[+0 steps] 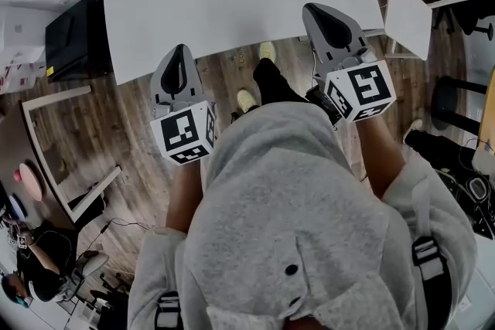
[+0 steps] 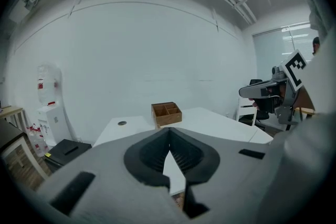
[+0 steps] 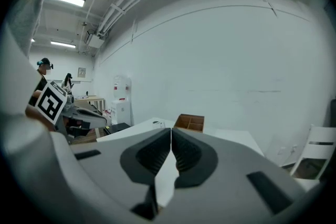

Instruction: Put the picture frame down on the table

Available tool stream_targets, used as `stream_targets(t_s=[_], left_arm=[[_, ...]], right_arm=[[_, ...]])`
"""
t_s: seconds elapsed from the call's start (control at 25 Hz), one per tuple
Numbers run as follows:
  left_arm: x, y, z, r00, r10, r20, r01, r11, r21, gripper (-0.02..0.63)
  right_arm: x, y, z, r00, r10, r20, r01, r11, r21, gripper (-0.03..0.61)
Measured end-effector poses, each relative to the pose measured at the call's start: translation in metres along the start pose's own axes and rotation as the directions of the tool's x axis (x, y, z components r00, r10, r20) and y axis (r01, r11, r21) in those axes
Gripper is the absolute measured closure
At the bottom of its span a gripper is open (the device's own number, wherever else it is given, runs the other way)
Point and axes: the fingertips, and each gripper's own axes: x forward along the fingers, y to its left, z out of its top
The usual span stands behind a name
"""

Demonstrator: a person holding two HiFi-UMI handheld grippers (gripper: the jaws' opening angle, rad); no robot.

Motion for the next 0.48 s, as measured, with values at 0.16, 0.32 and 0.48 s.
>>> stream_targets(t_s=[0.16, 0.32, 0.48], left_arm=[[-0.018, -0.005, 0.003, 1.000, -0.003, 0.019, 0.003, 1.000, 0.006, 0.594], [-0.033, -0.016, 0.001, 0.999, -0.025, 0.022, 0.025, 1.000, 0.015, 0.594], [-0.043, -0.026, 0.000, 0.999, -0.043, 0.024, 0.042, 0.999, 0.026, 0.594]], right_arm=[[-0.020, 0.009, 0.004, 1.000, -0.014, 0.019, 0.014, 1.000, 0.012, 0.552], [-0.040, 0.016, 0.002, 0.999, -0.028, 0.027, 0.027, 0.999, 0.035, 0.552], [-0.055, 0.017, -0.004, 0.999, -0.042, 0.018, 0.041, 0.998, 0.040, 0.552]])
